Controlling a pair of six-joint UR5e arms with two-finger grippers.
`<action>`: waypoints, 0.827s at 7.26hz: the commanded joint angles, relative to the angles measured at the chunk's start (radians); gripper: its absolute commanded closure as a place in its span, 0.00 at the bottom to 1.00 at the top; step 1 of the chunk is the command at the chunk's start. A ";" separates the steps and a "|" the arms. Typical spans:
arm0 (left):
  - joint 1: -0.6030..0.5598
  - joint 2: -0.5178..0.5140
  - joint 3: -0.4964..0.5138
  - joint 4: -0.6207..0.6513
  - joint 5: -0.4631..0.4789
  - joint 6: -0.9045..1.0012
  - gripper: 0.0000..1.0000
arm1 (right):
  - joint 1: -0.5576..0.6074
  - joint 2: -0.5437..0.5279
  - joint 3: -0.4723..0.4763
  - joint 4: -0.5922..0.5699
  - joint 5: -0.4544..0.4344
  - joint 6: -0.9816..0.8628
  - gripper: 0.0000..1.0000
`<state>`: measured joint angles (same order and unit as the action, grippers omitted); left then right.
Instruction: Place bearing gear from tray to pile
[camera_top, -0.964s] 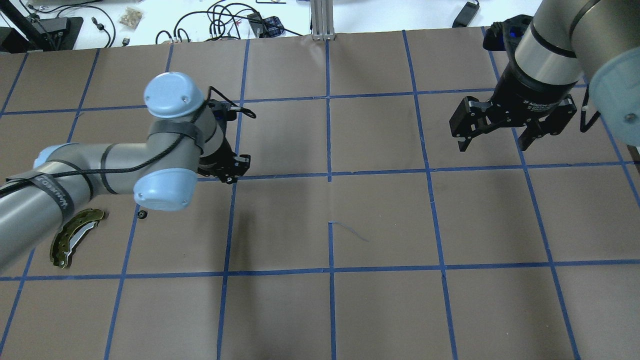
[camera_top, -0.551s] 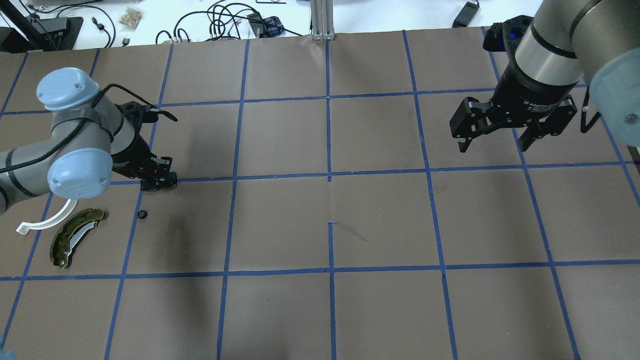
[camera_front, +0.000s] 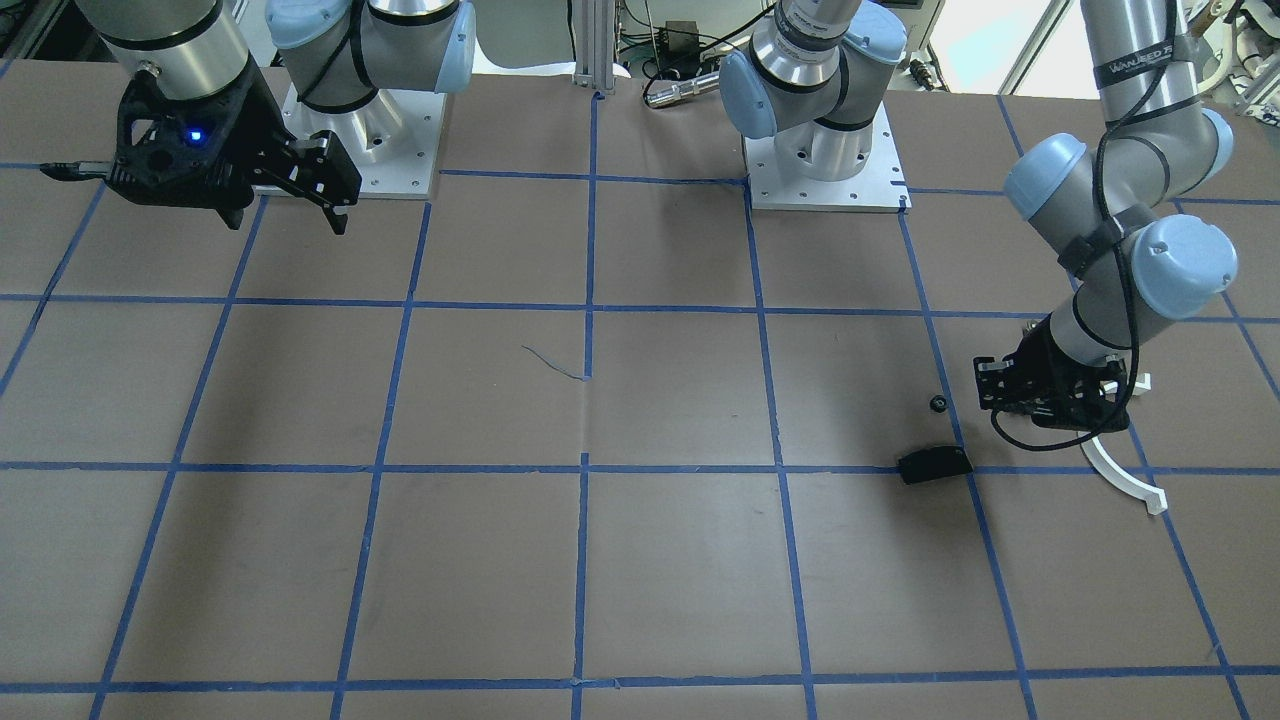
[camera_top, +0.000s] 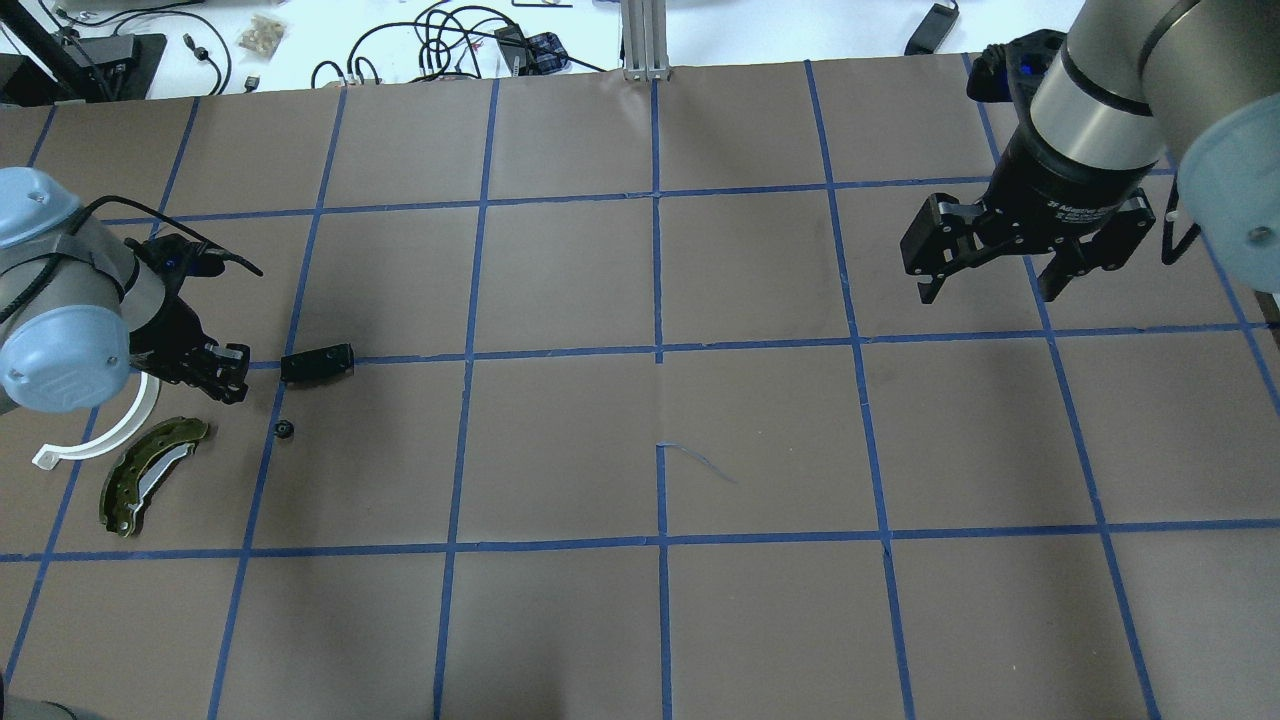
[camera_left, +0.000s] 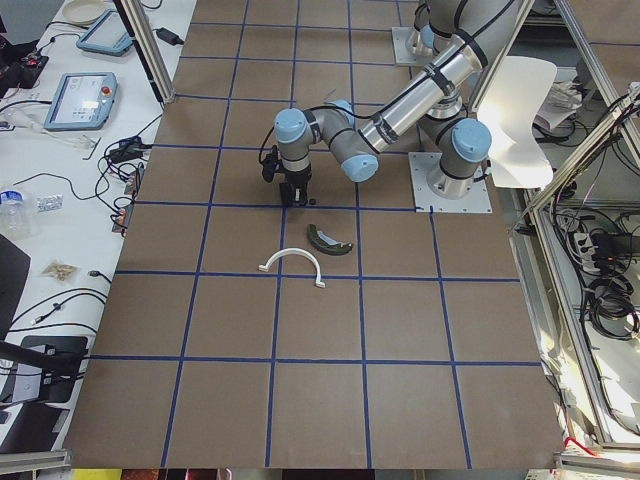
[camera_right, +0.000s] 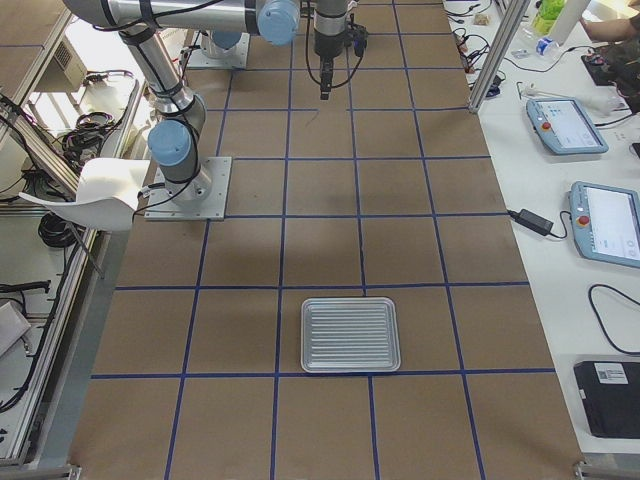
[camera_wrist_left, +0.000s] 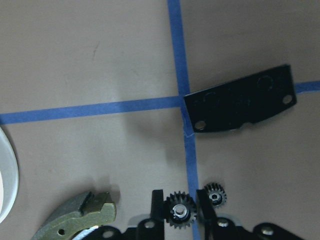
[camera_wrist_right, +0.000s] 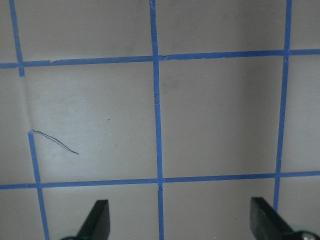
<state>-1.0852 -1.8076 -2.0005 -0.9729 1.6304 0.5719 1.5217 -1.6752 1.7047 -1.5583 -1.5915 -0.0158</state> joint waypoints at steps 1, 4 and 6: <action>0.002 -0.001 -0.027 0.002 0.000 0.003 0.00 | 0.000 0.000 0.000 -0.002 -0.053 -0.001 0.00; -0.044 0.054 0.011 -0.064 -0.004 -0.065 0.00 | 0.003 -0.001 0.000 0.001 -0.053 -0.001 0.00; -0.222 0.106 0.208 -0.383 0.006 -0.290 0.00 | 0.008 -0.006 0.004 0.004 -0.019 0.000 0.00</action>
<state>-1.2057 -1.7351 -1.9104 -1.1721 1.6340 0.4266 1.5258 -1.6786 1.7066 -1.5550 -1.6322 -0.0166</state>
